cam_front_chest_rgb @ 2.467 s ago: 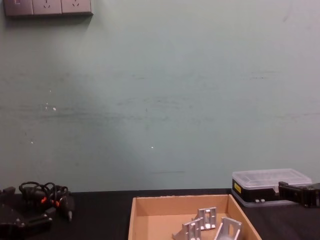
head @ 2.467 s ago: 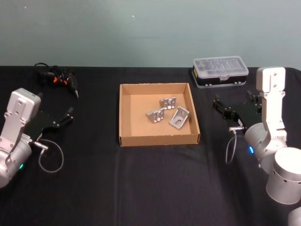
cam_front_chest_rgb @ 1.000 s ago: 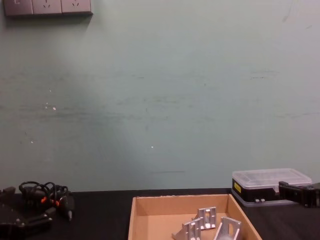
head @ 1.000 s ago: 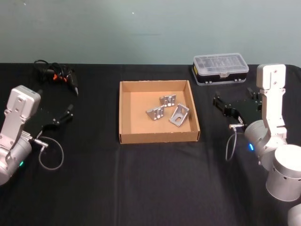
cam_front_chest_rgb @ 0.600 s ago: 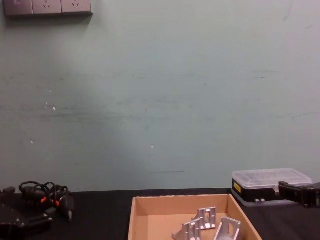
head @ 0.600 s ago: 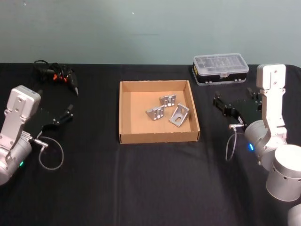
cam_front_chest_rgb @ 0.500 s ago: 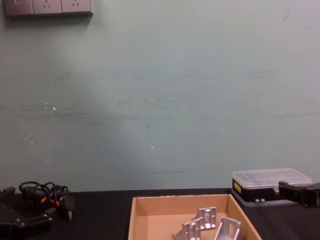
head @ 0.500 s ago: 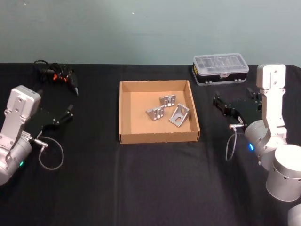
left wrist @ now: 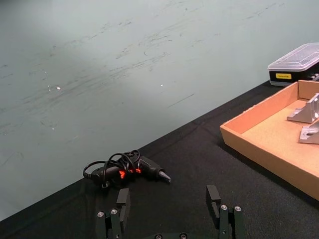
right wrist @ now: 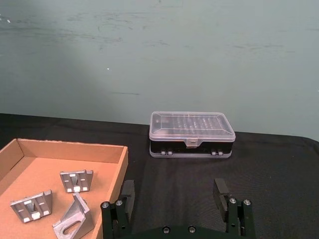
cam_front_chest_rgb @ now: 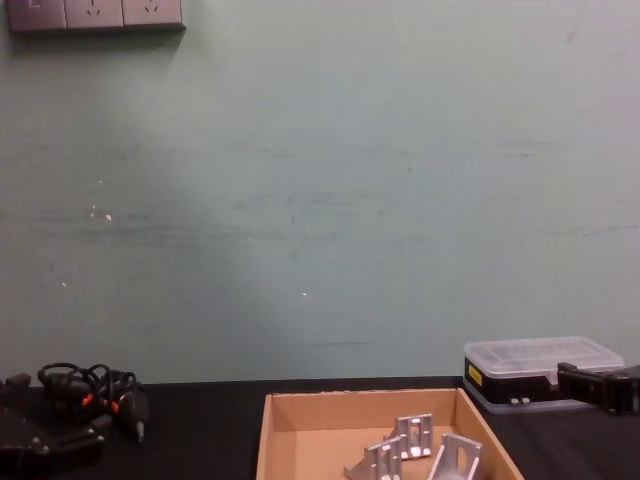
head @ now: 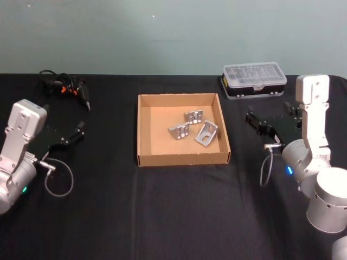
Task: Use one hand to pick up the angle iron from the table and place it into the box.
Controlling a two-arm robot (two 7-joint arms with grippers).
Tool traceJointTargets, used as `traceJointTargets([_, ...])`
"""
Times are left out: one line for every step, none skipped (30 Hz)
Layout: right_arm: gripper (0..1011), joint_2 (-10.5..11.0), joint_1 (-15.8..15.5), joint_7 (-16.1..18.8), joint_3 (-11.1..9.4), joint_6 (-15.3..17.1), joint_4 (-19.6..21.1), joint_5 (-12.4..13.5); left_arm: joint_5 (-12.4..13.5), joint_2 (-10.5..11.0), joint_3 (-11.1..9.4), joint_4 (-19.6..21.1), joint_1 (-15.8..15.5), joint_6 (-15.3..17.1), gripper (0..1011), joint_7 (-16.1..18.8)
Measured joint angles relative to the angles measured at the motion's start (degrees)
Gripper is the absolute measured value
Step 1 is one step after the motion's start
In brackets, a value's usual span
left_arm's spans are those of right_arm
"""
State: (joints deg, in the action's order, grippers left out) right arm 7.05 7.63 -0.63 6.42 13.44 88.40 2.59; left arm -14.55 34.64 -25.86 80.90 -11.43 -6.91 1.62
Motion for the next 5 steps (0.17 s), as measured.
traceJointTargets([1000, 0.0, 0.0, 0.0, 0.0, 0.0, 0.0, 0.0, 0.0, 0.0, 0.0, 0.0, 0.0, 0.0, 1000, 0.0])
traceJointTargets([1000, 0.0, 0.0, 0.0, 0.0, 0.0, 0.0, 0.0, 0.0, 0.0, 0.0, 0.0, 0.0, 0.0, 1000, 0.0])
traceJointTargets([1000, 0.0, 0.0, 0.0, 0.0, 0.0, 0.0, 0.0, 0.0, 0.0, 0.0, 0.0, 0.0, 0.0, 1000, 0.0])
traceJointTargets([1000, 0.0, 0.0, 0.0, 0.0, 0.0, 0.0, 0.0, 0.0, 0.0, 0.0, 0.0, 0.0, 0.0, 1000, 0.0])
traceJointTargets([1000, 0.0, 0.0, 0.0, 0.0, 0.0, 0.0, 0.0, 0.0, 0.0, 0.0, 0.0, 0.0, 0.0, 1000, 0.0])
